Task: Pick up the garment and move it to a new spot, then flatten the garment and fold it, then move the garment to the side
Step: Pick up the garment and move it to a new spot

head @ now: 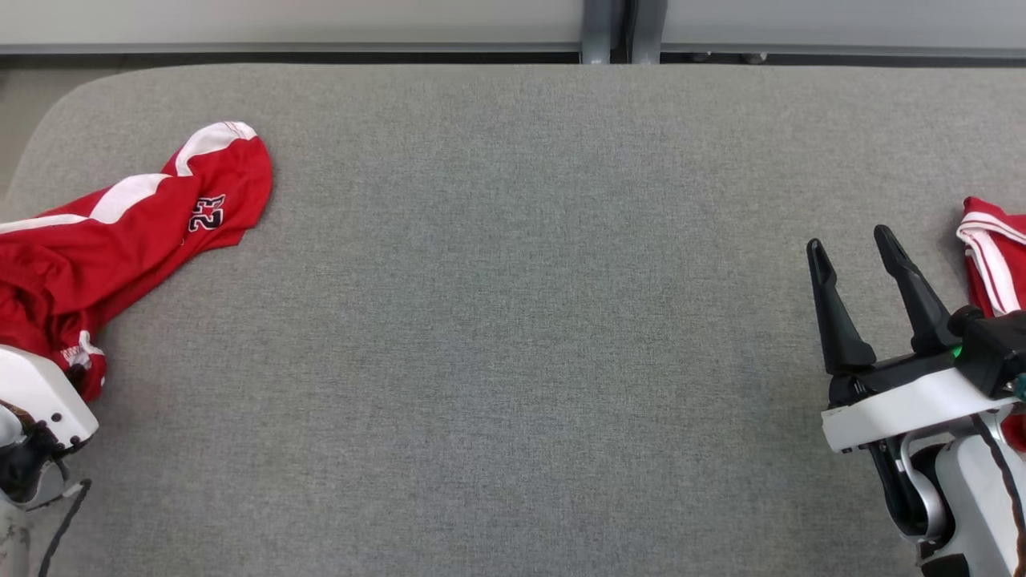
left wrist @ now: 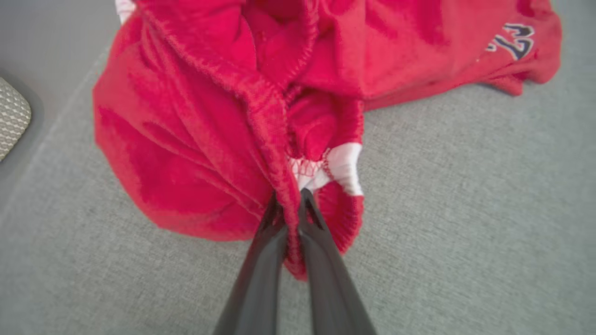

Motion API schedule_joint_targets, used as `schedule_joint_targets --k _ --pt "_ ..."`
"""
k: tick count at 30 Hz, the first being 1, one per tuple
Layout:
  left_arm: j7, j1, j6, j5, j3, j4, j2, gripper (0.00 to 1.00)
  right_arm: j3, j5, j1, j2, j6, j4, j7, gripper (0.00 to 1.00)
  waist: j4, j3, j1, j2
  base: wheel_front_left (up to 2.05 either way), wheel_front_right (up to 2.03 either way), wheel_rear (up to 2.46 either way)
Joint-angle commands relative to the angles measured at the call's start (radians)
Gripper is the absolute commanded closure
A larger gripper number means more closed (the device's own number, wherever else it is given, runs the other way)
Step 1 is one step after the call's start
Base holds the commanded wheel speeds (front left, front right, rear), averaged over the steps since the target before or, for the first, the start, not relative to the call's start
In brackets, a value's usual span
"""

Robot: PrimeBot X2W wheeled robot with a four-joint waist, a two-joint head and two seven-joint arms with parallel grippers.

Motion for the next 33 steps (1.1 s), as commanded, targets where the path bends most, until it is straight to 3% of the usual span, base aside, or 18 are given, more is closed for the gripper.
schedule_joint_targets --k 1,9,20,27,33 --pt "-0.021 -0.028 -0.008 0.018 -0.011 -0.009 0.022 1.0 -0.003 0.003 0.012 0.002 0.0 0.005 -0.004 0.0 0.006 -0.029 0.0 0.0 0.0 0.0 0.0" --pt "-0.047 -0.078 -0.043 0.102 -0.14 -0.148 0.051 1.0 -0.012 0.003 0.059 0.042 0.0 0.034 -0.004 0.0 0.01 -0.159 0.0 0.0 0.0 0.0 0.0" --pt "0.104 -0.034 -0.053 0.042 -0.287 -0.6 0.049 1.0 -0.046 -0.013 0.122 0.096 0.0 0.049 -0.004 0.0 -0.058 -0.286 0.0 0.0 0.0 0.0 0.0" --pt "0.148 -0.051 -0.043 -0.033 -0.329 -0.889 -0.036 1.0 -0.086 -0.025 0.123 0.096 0.0 0.034 -0.004 0.0 -0.118 -0.289 0.0 0.0 0.0 0.0 0.0" --pt "0.139 -0.008 -0.024 -0.075 -0.362 -0.991 -0.115 1.0 -0.137 -0.03 0.131 0.079 0.0 0.025 -0.004 0.0 -0.144 -0.278 0.0 0.0 0.0 0.0 0.0"
